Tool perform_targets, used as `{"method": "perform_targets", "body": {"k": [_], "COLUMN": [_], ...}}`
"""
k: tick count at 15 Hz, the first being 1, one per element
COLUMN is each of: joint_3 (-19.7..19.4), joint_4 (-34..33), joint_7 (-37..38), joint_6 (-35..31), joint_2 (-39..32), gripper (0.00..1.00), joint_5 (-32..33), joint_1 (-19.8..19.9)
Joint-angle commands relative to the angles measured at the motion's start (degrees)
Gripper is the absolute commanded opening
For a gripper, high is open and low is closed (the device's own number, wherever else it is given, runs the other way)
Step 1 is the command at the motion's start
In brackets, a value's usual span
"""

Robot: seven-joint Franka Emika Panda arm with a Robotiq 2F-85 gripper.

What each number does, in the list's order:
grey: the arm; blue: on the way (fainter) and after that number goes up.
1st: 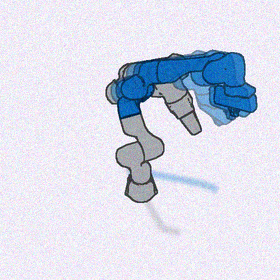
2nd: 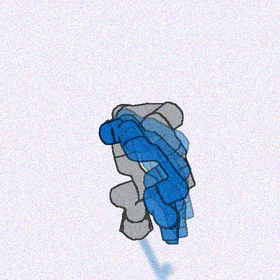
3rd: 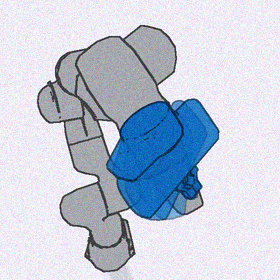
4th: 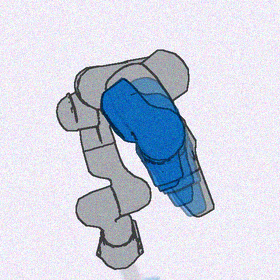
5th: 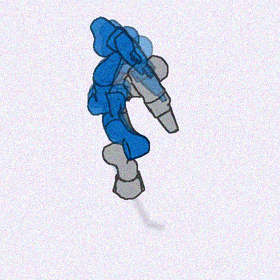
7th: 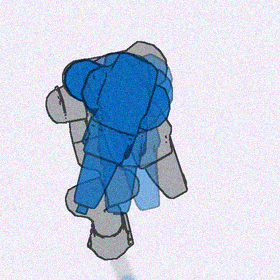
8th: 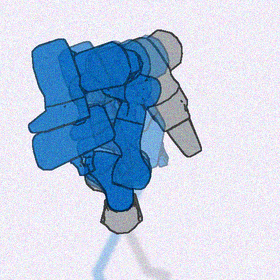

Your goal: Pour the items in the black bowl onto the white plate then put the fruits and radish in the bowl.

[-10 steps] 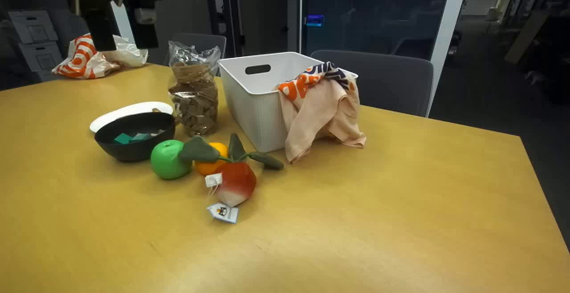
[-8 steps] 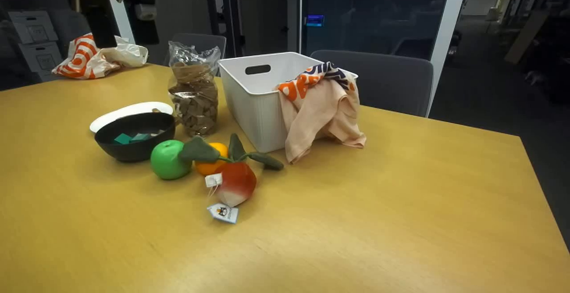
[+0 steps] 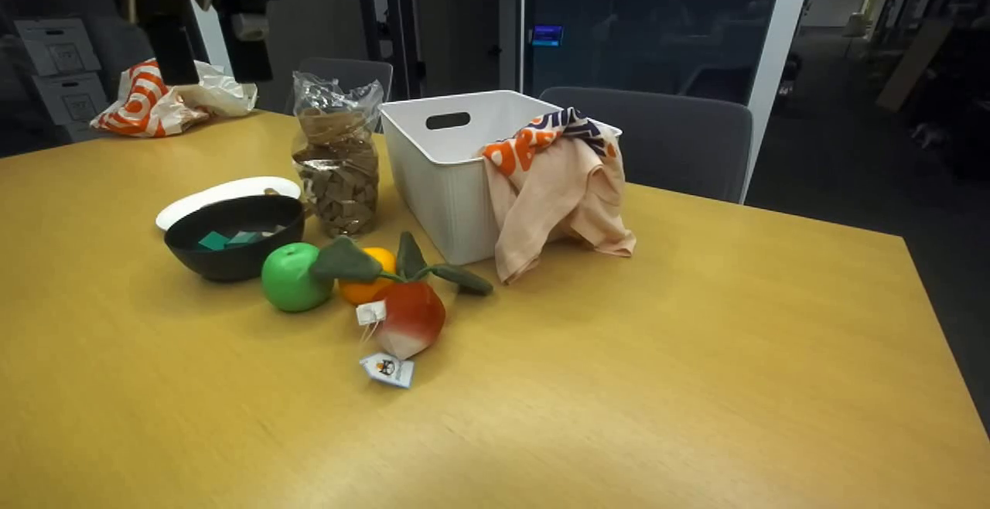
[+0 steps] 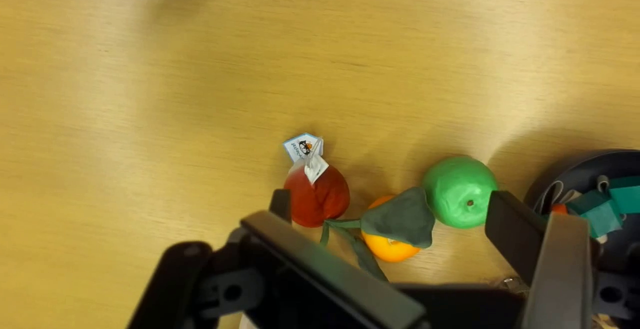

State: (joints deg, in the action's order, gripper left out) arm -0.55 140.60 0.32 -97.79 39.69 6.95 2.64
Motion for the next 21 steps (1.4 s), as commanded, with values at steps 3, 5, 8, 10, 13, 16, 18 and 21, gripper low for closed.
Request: {"method": "perform_targets", "body": {"k": [3,5,8,10,13,16,18,21], "joint_3": [1.83,3.31,5.68,8.02,10.83,11.83,11.20,9.68], "joint_4": [3.19,4.27,2.94,1.36,-1.94,-6.86,-10.10,-14.42], "joint_7": [-2.08,-3.42,-4.72,-3.39,-1.61,0.11,0.93,0.31], "joint_6": [-7.35,-11.39,-15.84,-19.07,-23.48,-25.21,-25.62,-25.01], "joint_2": [-0.67,-2.67,-9.03,-14.39,-23.12,-32.32,-36.81,-41.35], "gripper": [1.00,1.00,1.00,1.00,1.00,1.00,1.00,1.00], "joint_5": [-3.78,-5.38,-8.42,-8.95,-7.35,-4.41,-2.01,-0.18], "joint_1": [-5.46,-8.44,-12.63,-14.03,-14.48,-13.16,-12.50,-11.37]}}
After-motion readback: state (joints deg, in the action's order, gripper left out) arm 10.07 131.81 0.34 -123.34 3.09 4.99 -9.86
